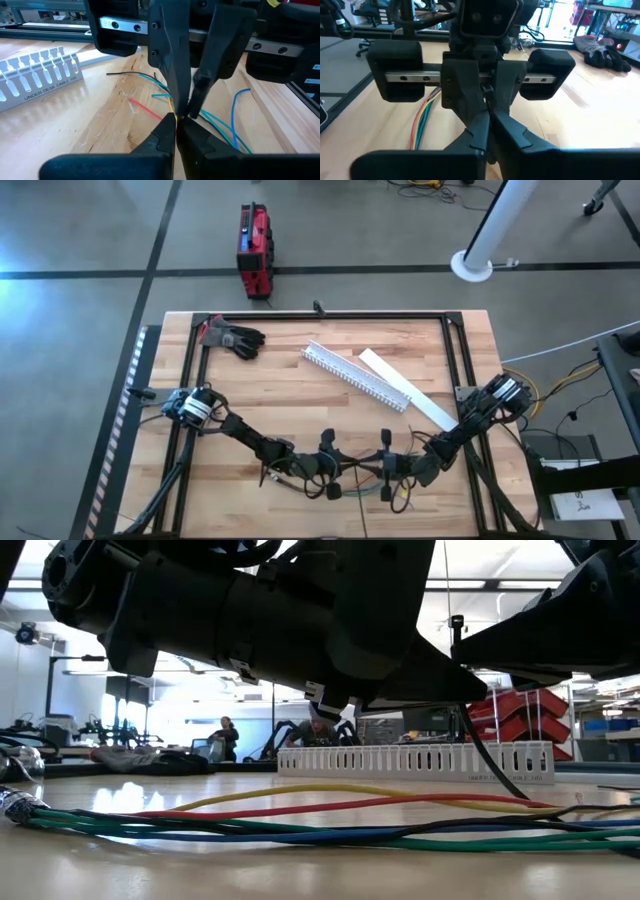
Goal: Ziptie cables
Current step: Wrap the cables together using the zip tie
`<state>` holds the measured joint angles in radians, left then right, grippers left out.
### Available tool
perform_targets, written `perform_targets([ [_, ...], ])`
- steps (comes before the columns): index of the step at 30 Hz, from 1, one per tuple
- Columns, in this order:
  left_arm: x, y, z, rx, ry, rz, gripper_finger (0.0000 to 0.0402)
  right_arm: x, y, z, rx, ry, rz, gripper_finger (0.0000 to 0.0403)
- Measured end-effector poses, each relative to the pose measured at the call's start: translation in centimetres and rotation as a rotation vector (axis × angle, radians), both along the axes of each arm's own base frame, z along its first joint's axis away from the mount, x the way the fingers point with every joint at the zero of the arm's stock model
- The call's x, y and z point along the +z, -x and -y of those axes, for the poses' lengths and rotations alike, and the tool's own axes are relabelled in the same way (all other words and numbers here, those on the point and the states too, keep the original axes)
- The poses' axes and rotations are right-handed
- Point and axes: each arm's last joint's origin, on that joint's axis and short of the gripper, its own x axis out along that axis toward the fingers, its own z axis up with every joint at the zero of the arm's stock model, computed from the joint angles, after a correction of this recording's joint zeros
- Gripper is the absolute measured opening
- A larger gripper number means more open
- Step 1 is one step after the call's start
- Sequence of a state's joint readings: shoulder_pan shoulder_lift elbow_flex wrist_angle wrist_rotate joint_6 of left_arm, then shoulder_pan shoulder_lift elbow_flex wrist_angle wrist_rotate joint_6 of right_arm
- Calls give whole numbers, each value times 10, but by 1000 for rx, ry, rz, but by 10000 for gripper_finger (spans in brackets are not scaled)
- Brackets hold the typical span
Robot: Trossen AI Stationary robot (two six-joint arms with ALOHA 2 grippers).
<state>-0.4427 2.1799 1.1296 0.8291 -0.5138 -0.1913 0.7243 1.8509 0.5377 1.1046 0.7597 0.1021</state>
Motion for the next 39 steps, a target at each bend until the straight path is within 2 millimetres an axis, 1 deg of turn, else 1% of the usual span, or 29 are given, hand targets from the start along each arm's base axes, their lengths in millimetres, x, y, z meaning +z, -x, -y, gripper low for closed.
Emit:
perform_targets([
  [5,0,0,0,0,0,-1,0,9,3,-2,20,37,-3,74],
  [10,0,0,0,0,0,-1,0,30,17,-12,90,116,-21,130],
  [13,0,0,0,3,13,0,0,39,30,-26,161,185,-61,146],
  [16,0,-2,-4,24,68,4,0,41,40,-44,224,229,-129,146],
  [19,-2,-3,-9,38,78,-4,0,34,48,-67,262,246,-208,138],
  [23,-5,-2,-9,37,56,-40,0,16,54,-101,303,299,-302,126],
  [26,-7,-2,-8,38,62,-59,0,6,51,-126,323,350,-341,124],
  [29,-9,-1,-8,43,72,-72,0,-2,40,-147,322,388,-371,131],
  [34,-9,0,-5,31,83,-75,0,-18,27,-172,337,450,-457,152],
  [39,-9,2,0,3,87,-79,0,-19,20,-187,339,437,-456,171],
])
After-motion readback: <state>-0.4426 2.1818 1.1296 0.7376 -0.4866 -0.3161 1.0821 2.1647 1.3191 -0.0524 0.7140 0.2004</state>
